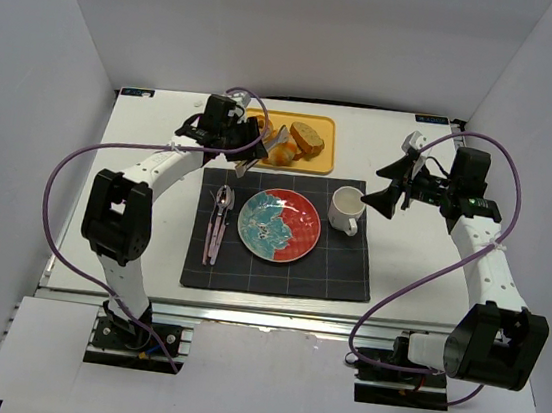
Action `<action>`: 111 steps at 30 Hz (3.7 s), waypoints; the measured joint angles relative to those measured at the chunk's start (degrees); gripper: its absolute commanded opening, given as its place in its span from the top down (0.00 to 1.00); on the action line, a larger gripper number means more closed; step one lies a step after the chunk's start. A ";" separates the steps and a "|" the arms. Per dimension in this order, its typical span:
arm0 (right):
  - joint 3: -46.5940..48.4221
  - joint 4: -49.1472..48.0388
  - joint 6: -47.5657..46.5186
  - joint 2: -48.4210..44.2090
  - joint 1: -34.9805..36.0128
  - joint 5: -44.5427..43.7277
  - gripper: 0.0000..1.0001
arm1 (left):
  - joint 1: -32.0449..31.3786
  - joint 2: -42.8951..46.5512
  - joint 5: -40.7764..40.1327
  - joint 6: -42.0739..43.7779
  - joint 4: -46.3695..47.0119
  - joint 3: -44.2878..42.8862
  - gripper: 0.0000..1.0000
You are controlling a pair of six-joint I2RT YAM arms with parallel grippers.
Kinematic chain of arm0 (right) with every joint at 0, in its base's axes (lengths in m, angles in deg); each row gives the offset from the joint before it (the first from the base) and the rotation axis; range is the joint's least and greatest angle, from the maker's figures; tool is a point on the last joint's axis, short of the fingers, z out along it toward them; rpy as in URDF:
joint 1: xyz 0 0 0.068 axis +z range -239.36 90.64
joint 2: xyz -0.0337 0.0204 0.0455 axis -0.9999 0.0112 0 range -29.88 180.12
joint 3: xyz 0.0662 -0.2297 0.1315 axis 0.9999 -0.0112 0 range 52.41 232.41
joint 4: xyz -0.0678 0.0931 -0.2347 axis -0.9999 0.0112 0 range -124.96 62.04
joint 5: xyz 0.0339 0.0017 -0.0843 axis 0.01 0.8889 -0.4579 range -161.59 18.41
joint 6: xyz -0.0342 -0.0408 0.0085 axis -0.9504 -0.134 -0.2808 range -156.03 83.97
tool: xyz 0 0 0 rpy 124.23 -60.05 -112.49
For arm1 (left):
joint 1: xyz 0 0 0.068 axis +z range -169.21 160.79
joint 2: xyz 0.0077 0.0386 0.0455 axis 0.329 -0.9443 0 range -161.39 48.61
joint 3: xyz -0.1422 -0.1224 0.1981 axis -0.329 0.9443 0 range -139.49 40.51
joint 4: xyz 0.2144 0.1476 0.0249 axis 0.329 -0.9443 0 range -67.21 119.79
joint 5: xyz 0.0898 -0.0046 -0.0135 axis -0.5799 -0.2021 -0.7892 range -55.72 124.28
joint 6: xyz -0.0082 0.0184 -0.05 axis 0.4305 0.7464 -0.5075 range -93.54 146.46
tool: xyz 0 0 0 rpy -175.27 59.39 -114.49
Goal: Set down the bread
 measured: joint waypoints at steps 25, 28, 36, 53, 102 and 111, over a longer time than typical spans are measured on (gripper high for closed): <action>-1.18 0.00 0.00 -0.02 -0.04 0.31 0.11 | -0.02 -3.48 2.91 0.39 -4.00 -4.68 0.38; -1.57 -0.02 0.00 -0.02 -0.07 0.48 0.11 | -0.02 -3.48 3.52 0.31 -4.02 -4.70 0.38; -1.70 -0.20 0.04 -0.02 -0.07 0.83 0.11 | -0.02 -3.80 3.98 0.37 -5.03 -4.94 0.39; -1.88 -1.09 0.44 -0.28 -0.11 1.05 0.11 | -1.20 -7.52 2.58 2.56 -10.97 -8.57 0.73; -0.68 2.89 -1.60 -0.59 -0.44 0.83 0.11 | -14.01 28.55 3.56 3.56 -5.49 28.33 0.43; -0.68 3.54 -1.81 -0.59 -0.46 0.76 0.11 | -14.01 28.94 2.82 3.58 -6.23 28.17 0.42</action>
